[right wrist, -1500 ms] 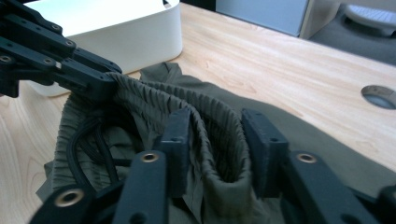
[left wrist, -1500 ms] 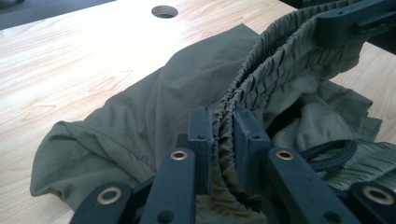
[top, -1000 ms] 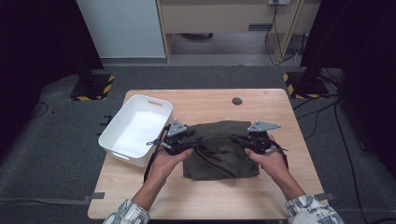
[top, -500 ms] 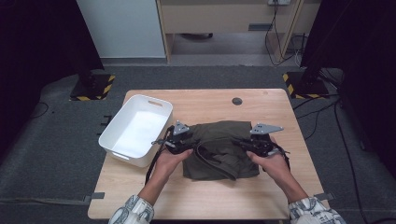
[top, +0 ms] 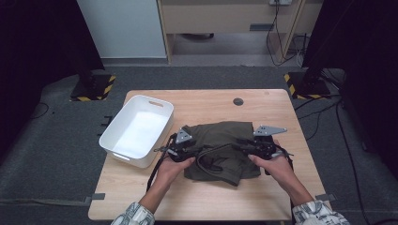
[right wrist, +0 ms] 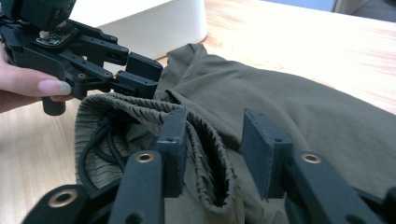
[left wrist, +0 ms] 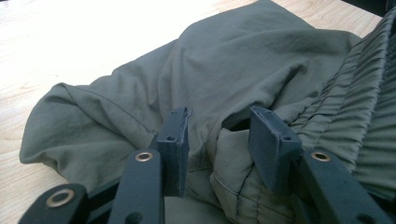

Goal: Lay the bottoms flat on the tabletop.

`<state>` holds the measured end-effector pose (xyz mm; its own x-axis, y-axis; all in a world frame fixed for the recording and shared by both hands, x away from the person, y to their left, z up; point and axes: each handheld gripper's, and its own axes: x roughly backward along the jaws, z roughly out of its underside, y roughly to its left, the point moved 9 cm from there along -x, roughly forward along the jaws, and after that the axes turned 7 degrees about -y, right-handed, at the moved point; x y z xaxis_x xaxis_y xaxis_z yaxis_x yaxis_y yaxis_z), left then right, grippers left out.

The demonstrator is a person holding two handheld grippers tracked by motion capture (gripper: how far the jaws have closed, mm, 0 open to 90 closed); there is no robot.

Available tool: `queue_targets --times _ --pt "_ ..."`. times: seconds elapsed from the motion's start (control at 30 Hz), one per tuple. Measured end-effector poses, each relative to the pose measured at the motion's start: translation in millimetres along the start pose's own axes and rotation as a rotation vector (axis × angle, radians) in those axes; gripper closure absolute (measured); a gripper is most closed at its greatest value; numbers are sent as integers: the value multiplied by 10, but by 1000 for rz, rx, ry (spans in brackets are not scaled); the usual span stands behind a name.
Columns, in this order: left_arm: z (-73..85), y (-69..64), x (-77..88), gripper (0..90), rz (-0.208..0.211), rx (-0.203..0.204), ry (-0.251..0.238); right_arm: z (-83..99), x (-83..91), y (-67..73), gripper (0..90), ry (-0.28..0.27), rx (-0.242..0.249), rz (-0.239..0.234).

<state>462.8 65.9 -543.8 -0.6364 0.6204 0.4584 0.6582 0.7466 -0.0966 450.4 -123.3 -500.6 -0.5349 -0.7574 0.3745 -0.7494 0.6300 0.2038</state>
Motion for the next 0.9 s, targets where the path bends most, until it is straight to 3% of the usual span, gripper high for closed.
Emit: queue_targets --times 0.23,0.5,0.67,0.77,0.9 --pt "19 -26 1 571 0 2 -2 18 39 32 489 24 -23 -17" --pt "63 -88 -12 567 10 -12 8 -80 114 14 419 -9 -14 5" --pt "67 -144 -3 565 13 -34 7 -54 88 -65 353 -24 8 74" --pt "94 -166 20 567 8 -50 6 55 30 -105 343 -9 5 102" --pt "140 -175 30 568 6 -42 6 206 -51 -142 323 18 21 147"
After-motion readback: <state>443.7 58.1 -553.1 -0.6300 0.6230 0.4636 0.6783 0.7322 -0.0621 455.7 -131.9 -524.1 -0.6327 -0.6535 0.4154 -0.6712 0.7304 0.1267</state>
